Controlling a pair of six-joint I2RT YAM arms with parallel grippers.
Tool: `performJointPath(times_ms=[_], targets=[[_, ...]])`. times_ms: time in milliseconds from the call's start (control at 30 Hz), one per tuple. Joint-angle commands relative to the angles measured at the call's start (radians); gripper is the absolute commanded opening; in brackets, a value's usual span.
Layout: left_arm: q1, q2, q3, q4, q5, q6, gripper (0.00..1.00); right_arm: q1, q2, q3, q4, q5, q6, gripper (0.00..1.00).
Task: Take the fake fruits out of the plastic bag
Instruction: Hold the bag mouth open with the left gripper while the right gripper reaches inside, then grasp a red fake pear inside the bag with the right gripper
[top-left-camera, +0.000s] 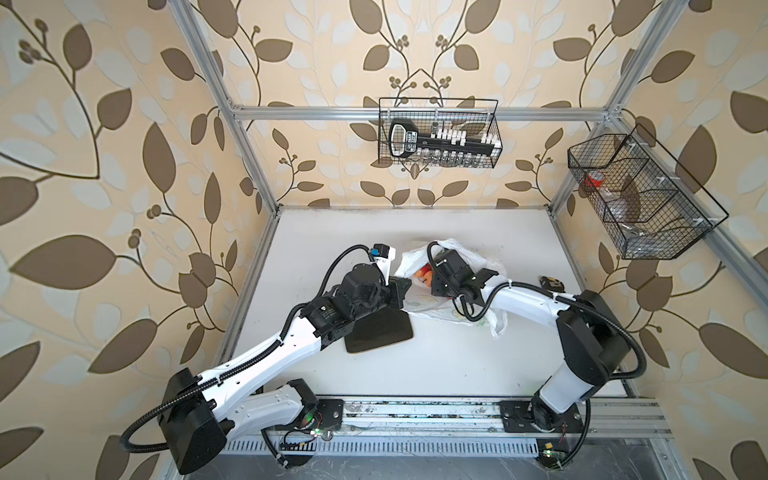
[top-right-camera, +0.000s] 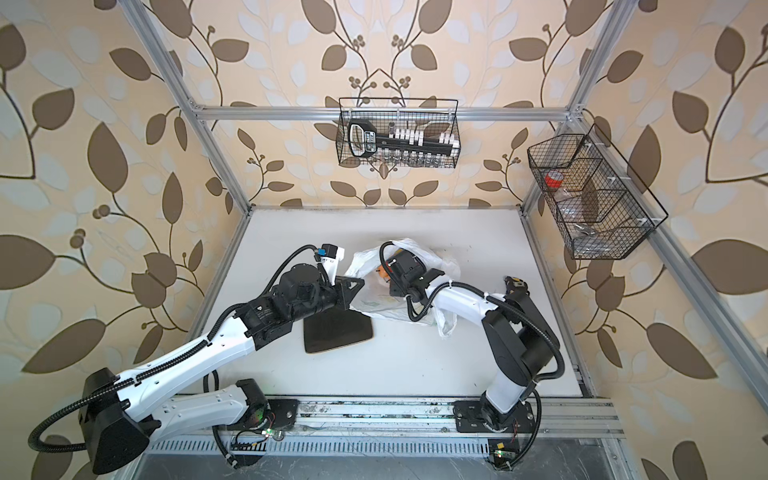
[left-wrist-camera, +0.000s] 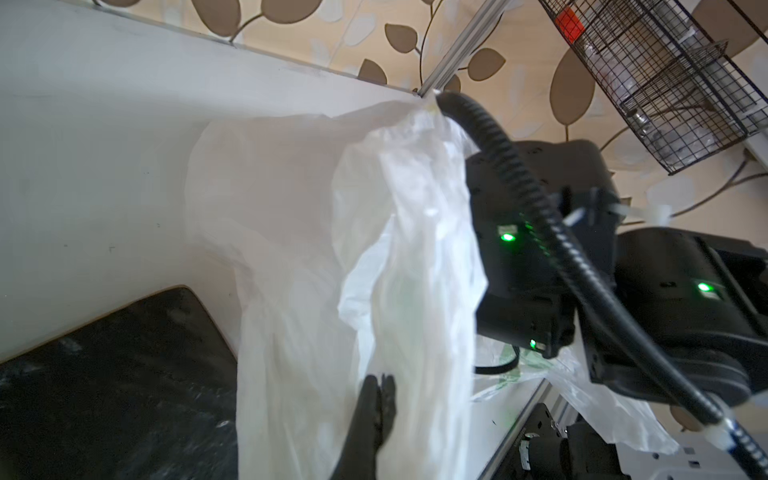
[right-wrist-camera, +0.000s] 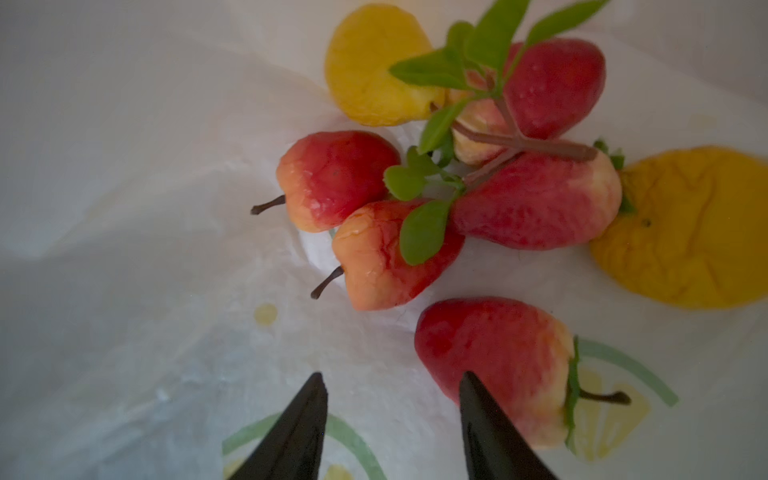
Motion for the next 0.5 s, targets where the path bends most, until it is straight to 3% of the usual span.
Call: performJointPath(times_ms=[0, 100, 200, 467], targets=[[-0.008, -0.006, 0.0, 0.032, 0.053, 0.015, 0.0, -0.016, 0.051, 0.091, -0.079, 0.15, 0.173, 0.57], [-0.013, -0.013, -0.004, 0.026, 0.058, 0.017, 0.0, -0.058, 0.096, 0.109, -0.16, 0.154, 0.327, 0.58], [-0.019, -0.02, -0.01, 0.016, 0.045, 0.011, 0.0, -0.064, 0.115, 0.115, -0.199, 0.165, 0.403, 0.61], [-0.031, -0.025, -0.022, 0.014, 0.038, 0.005, 0.0, -0.066, 0.176, 0.127, -0.285, 0.199, 0.408, 0.75]])
